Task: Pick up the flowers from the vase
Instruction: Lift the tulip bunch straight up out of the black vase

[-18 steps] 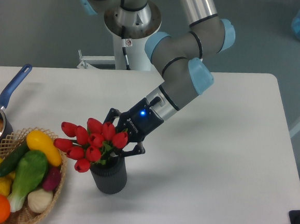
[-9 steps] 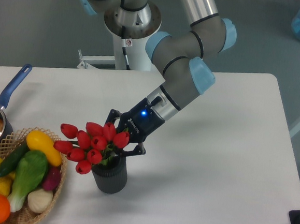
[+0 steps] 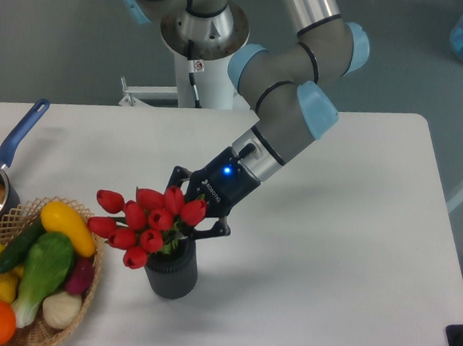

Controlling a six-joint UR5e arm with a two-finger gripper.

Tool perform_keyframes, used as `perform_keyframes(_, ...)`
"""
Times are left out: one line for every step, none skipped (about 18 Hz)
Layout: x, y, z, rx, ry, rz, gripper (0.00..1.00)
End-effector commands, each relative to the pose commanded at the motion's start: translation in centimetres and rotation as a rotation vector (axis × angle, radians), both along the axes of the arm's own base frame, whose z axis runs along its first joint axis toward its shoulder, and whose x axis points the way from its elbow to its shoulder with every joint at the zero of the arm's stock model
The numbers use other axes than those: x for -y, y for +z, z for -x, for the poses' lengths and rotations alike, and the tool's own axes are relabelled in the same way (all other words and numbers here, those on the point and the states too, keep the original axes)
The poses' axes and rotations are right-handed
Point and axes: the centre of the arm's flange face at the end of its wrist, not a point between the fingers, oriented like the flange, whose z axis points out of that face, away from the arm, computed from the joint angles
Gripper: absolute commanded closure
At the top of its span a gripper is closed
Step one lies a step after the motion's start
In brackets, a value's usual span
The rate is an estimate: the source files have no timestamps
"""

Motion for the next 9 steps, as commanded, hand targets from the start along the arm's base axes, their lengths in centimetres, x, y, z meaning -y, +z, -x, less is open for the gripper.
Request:
perform_keyframes(0.2, 0.4, 0.0, 0.002, 0.004, -0.007, 0.7)
perform_keyframes(0.3, 0.7, 0.0, 0.001, 0.005, -0.011, 0.7)
perform_keyframes(0.3, 0.9, 0.0, 0.0, 0.006, -0.012, 0.7)
perform_keyframes(0.4, 1.3, -0.1, 0.002, 0.011, -0.012, 0.7)
perform_keyframes(0.6, 1.8, 0.0, 0.006, 0.021, -0.013, 0.7)
perform_keyframes(0.7, 1.9, 0.0, 0.014, 0.028, -0.011, 0.7)
perform_keyframes(0.6, 2.4, 0.0, 0.019, 0.032, -0.016, 0.7)
perform_keyframes(0.6, 2.8, 0.1, 0.027, 0.037, -0.018, 0.7)
perform_keyframes(0.6, 3.2, 0.2, 0.031, 0.04, -0.024, 0.7)
